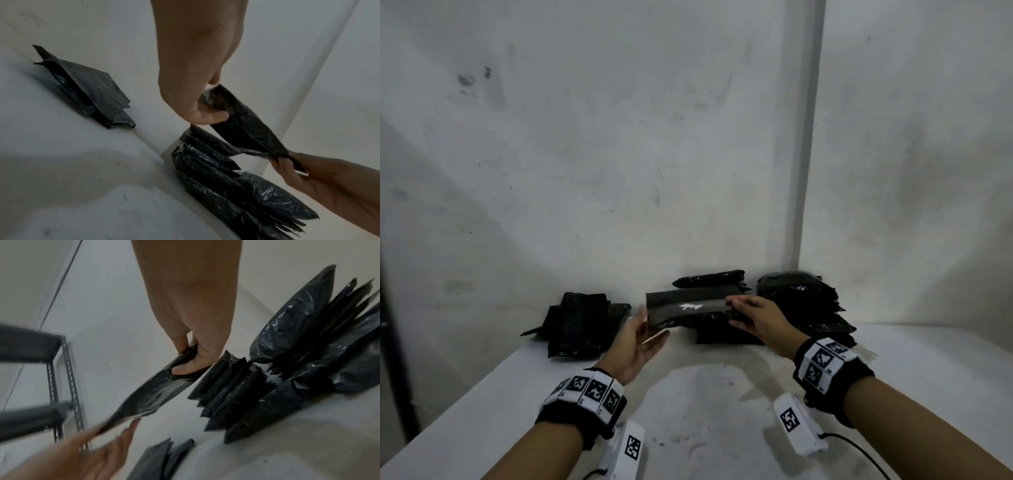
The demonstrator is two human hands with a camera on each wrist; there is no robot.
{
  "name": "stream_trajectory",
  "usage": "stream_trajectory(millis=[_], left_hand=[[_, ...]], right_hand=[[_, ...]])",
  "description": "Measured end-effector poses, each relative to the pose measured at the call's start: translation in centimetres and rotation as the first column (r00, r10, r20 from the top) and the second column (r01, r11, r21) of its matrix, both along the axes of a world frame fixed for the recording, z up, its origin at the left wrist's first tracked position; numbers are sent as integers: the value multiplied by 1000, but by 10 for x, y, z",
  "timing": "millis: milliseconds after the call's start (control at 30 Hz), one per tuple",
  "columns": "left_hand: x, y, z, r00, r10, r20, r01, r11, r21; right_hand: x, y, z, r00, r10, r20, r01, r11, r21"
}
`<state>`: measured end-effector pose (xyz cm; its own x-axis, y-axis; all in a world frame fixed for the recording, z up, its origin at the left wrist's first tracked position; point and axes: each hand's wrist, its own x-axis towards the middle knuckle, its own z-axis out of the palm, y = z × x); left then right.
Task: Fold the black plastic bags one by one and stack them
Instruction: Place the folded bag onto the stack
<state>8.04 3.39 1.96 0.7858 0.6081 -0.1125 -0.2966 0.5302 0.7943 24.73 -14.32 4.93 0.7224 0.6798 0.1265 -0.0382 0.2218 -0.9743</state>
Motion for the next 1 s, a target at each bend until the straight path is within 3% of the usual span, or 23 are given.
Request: stream_trajectory(millis=[100, 200, 300, 367, 433, 533, 600, 667, 733, 800, 867, 1000], left_hand=[[4, 13, -1, 981, -55, -188, 70, 995, 76], [10, 20, -6, 917, -56, -396, 181, 941, 285], [25, 27, -8, 828, 49, -559, 340, 749, 569], [36, 32, -10, 766, 172, -620, 471, 506, 723], [48, 35, -14, 696, 210, -686, 615, 317, 722], [63, 35, -17, 580, 220, -785, 767, 180, 616], [75, 34, -19, 528, 275, -803, 803, 145, 578], [86, 32, -19, 576, 336, -746, 737, 181, 651], [100, 32, -17, 702, 420, -575, 553, 187, 812], [114, 33, -12, 774, 463, -431, 418, 137, 898], [128, 35, -7, 781, 466, -417, 428, 87, 899], [148, 35, -7, 770, 423, -477, 483, 102, 870]], right_hand=[[18, 22, 25, 998, -60, 10, 59, 993, 105], [38, 45, 43, 978, -202, 59, 192, 970, 147], [64, 66, 50, 939, -313, 141, 296, 946, 131], [82, 76, 48, 913, -360, 193, 353, 933, 74], [100, 85, 45, 851, -390, 352, 436, 898, -59], [115, 92, 40, 683, -274, 678, 586, 758, -284], [115, 96, 32, 624, -168, 763, 668, 621, -410], [107, 98, 26, 512, -152, 845, 785, 483, -389], [102, 102, 20, 336, -141, 931, 839, 494, -228], [100, 108, 14, 208, -73, 975, 821, 556, -134], [102, 114, 10, 167, 23, 986, 800, 582, -149], [112, 116, 2, 208, 274, 939, 770, 547, -330]])
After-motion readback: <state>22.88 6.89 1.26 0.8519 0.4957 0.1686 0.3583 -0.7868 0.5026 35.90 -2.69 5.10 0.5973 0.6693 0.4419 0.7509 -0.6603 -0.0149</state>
